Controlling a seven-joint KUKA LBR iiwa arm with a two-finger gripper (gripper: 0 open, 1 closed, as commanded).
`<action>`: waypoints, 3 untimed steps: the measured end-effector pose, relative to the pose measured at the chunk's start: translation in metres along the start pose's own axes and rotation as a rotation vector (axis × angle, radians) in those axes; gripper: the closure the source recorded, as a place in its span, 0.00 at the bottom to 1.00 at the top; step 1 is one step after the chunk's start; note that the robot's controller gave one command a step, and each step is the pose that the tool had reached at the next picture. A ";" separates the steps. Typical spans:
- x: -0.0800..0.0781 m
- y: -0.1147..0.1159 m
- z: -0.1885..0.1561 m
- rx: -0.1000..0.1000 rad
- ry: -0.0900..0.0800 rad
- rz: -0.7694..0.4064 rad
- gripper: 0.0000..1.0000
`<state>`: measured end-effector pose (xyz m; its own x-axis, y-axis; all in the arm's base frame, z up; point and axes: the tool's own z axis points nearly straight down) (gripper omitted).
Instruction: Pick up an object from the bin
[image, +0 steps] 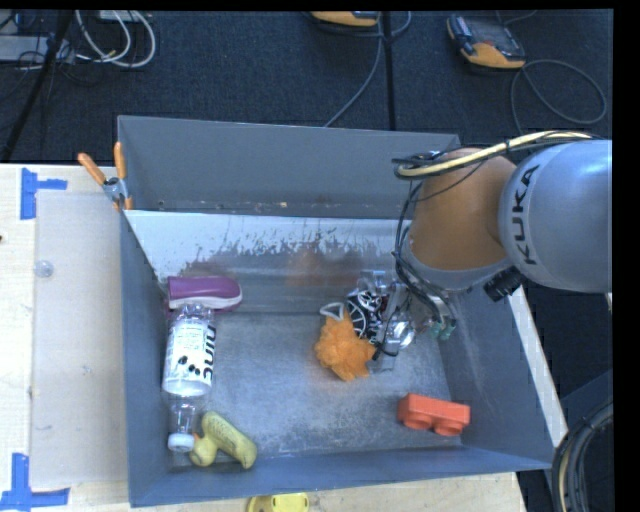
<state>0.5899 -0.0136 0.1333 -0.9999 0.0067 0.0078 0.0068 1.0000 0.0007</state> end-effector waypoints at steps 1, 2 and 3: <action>-0.001 0.000 -0.004 0.000 -0.006 0.000 0.00; -0.001 -0.003 -0.001 -0.001 -0.004 0.007 0.00; 0.006 -0.010 -0.104 0.000 -0.006 0.021 1.00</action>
Offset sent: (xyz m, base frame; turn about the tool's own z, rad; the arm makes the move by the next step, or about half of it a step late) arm -0.0003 -0.0073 -0.0031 0.0123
